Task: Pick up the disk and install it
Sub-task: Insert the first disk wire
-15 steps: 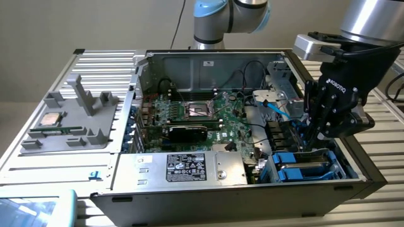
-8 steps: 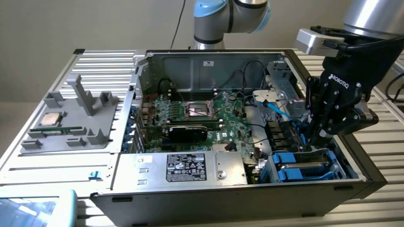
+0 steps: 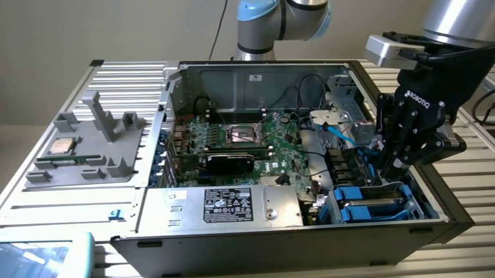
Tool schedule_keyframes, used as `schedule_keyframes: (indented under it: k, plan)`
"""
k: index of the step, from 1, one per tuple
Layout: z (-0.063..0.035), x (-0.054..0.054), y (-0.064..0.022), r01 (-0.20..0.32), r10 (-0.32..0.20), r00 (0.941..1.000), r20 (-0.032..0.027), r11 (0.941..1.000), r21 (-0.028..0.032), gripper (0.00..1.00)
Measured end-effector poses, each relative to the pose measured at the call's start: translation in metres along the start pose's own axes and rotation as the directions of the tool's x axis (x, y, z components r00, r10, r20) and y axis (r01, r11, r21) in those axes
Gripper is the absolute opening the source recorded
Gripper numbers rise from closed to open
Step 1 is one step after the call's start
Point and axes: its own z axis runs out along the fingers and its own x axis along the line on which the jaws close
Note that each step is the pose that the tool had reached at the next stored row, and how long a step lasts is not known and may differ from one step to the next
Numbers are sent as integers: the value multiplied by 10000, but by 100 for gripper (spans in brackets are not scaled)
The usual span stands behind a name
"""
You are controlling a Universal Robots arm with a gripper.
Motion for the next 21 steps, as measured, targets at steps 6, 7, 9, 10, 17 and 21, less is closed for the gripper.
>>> schedule_keyframes:
  k: [6, 7, 9, 10, 17, 21]
  plan:
    - [2, 1, -1, 0, 0, 10000, 9, 10000, -1, 25]
    - [2, 1, -1, 1, -1, 10000, 9, 10000, 0, 25]
    - [2, 1, -1, 1, -1, 10000, 10, 10000, 0, 16]
    - [2, 1, -1, 1, -1, 10000, 10, 10000, 0, 16]
    - [2, 1, -1, 1, -1, 10000, 10, 10000, 0, 16]
    - [3, 2, -1, 1, -1, 10000, 9, 10000, -1, 16]
